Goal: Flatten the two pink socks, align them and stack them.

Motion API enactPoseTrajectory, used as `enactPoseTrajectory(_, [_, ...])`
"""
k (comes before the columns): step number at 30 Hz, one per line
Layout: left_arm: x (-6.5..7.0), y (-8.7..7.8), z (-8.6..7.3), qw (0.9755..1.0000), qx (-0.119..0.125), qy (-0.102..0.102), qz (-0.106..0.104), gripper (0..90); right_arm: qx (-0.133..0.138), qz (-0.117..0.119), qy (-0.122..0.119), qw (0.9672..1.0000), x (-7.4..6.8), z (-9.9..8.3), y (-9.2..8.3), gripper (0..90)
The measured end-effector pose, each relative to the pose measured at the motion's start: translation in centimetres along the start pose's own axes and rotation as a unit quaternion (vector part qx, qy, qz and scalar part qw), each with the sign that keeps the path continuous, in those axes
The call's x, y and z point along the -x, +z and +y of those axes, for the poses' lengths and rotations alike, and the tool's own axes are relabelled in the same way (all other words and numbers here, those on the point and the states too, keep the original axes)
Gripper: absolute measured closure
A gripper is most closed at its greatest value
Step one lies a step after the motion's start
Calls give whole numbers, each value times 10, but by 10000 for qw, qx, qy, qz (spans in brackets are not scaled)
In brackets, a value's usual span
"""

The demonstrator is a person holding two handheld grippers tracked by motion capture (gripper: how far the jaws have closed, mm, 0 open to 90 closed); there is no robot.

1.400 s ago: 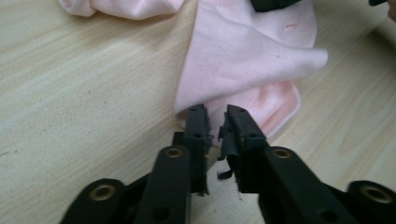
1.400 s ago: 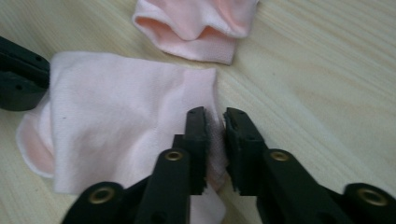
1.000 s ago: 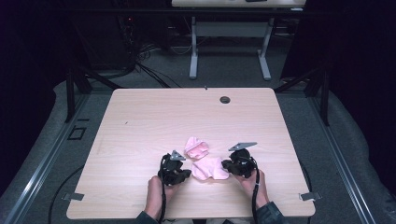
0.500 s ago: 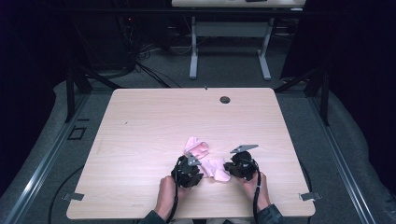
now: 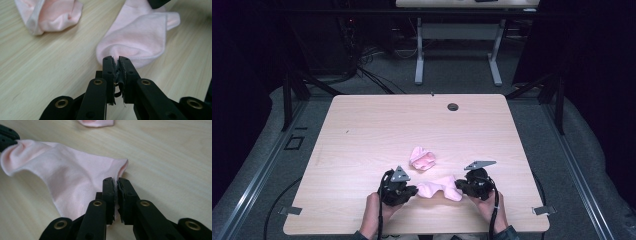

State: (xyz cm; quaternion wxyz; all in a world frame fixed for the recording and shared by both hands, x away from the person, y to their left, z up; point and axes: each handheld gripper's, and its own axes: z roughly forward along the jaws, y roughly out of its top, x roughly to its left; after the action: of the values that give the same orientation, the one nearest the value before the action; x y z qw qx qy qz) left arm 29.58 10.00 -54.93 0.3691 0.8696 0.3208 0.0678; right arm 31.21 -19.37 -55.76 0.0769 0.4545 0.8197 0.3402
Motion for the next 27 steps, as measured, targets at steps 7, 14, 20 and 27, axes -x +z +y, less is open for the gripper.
enactPoseTrajectory(7, [-10,-17,-22,9993,-195,-196,251,691,-154,178,-24,9997,-18,-16,-4,819])
enactPoseTrajectory(14, [-9,-29,-22,9960,209,-795,341,399,105,24,-65,9999,-21,-23,-11,654])
enactPoseTrajectory(20, [7,-3,-18,9950,-199,-783,589,517,-78,-108,-163,9998,-22,-22,-4,628])
enactPoseTrajectory(27, [12,7,-20,9952,-357,-461,781,705,3,-100,-308,9995,-24,-26,2,762])
